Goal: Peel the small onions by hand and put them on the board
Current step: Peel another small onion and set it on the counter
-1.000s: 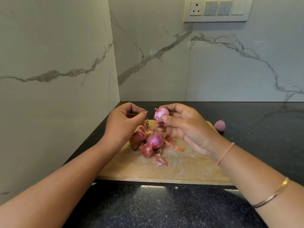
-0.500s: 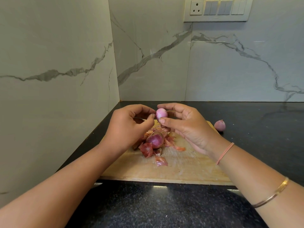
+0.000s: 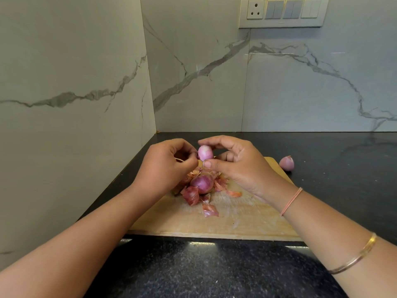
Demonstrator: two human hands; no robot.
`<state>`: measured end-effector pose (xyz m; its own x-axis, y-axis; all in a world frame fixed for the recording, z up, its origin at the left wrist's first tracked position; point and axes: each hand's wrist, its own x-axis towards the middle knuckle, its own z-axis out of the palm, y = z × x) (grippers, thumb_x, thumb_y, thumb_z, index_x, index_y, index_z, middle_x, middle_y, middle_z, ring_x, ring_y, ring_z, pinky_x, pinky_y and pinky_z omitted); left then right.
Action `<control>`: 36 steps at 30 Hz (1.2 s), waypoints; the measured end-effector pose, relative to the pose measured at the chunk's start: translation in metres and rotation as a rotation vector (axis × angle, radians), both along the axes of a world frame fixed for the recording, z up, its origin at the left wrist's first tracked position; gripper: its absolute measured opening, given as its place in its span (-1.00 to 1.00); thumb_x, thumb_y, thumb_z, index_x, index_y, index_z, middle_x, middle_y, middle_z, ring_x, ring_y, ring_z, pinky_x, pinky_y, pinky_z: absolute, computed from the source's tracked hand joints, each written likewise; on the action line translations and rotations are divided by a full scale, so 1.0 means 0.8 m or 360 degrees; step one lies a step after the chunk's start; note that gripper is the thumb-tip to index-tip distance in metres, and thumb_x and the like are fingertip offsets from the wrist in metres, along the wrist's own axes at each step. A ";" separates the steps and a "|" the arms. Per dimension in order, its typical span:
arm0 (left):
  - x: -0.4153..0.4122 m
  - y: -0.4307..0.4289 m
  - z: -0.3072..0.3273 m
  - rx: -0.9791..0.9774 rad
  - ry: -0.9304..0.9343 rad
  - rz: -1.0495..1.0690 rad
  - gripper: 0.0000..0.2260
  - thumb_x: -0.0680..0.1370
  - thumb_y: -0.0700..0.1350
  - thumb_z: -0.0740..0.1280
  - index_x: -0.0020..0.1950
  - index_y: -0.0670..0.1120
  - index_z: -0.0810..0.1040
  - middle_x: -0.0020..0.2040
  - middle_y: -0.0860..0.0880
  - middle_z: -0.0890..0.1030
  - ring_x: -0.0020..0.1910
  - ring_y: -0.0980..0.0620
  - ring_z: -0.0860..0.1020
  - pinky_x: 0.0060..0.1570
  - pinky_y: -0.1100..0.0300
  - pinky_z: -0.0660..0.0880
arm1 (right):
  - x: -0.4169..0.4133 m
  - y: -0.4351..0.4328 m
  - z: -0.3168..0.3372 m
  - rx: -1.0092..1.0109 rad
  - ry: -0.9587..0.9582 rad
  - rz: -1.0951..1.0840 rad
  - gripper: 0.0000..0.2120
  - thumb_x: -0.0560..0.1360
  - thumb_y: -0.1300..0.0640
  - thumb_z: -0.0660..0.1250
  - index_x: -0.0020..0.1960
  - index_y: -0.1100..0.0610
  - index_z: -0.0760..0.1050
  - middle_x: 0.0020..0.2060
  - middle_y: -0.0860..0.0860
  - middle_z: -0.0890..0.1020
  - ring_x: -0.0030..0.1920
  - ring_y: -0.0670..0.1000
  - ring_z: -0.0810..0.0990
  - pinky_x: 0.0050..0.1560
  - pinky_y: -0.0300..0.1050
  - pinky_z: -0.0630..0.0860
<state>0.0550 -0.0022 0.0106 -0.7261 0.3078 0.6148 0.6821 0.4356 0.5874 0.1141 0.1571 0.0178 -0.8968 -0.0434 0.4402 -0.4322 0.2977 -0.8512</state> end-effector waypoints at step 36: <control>0.012 0.010 0.001 0.0424 -0.0220 -0.0120 -0.82 0.45 -0.25 0.39 -0.24 0.02 0.59 -0.34 0.15 0.61 -0.30 0.25 0.57 -0.23 0.39 0.52 | -0.011 -0.003 -0.010 -0.0018 0.0070 -0.0097 -0.60 0.39 0.34 0.46 -0.02 -0.06 0.36 0.05 -0.03 0.53 -0.11 0.05 0.69 0.04 -0.03 0.59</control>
<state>0.0644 0.0060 0.0115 -0.7895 0.2053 0.5784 0.6125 0.2047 0.7635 0.1053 0.1551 0.0094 -0.8776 0.0158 0.4792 -0.4505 0.3150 -0.8354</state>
